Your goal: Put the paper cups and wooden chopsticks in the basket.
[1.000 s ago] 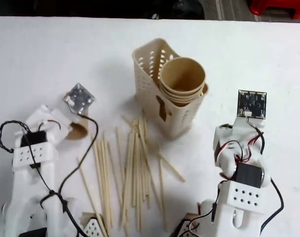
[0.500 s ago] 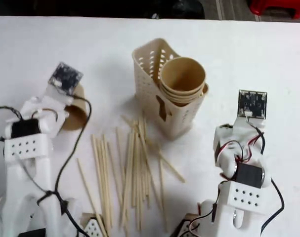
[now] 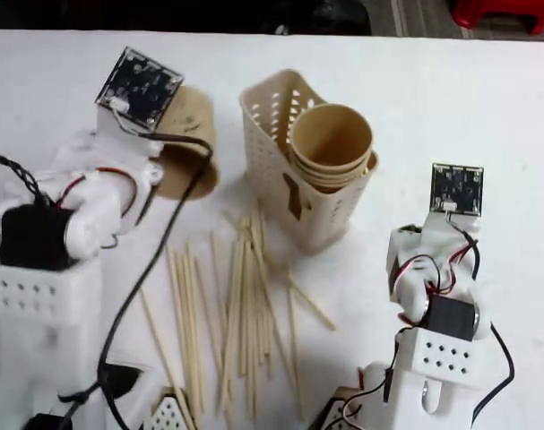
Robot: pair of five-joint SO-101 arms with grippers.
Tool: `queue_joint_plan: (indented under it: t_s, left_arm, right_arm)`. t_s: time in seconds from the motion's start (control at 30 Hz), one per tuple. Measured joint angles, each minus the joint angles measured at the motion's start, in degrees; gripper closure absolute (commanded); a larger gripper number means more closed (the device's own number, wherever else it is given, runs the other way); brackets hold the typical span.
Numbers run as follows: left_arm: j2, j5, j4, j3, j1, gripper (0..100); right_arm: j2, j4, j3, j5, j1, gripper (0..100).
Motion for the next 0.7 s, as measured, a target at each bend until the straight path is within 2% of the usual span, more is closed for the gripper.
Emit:
queue_joint_plan:
  t_s: [0.2,0.47,0.57,0.7]
  left_arm:
    - [0.0,5.54,0.18,-9.49,9.49,98]
    - [-0.09,6.07,0.18,-13.54,23.91,98]
    - [0.0,6.07,0.18,-13.54,26.9,98]
    - [2.81,6.07,0.18,-13.54,27.6,98]
  right_arm:
    - [0.0,0.0,0.0,0.0,0.0,97.7]
    - [0.0,0.0,0.0,0.0,0.0,97.7]
    - [0.0,0.0,0.0,0.0,0.0,97.7]
    - [0.0,0.0,0.0,0.0,0.0,97.7]
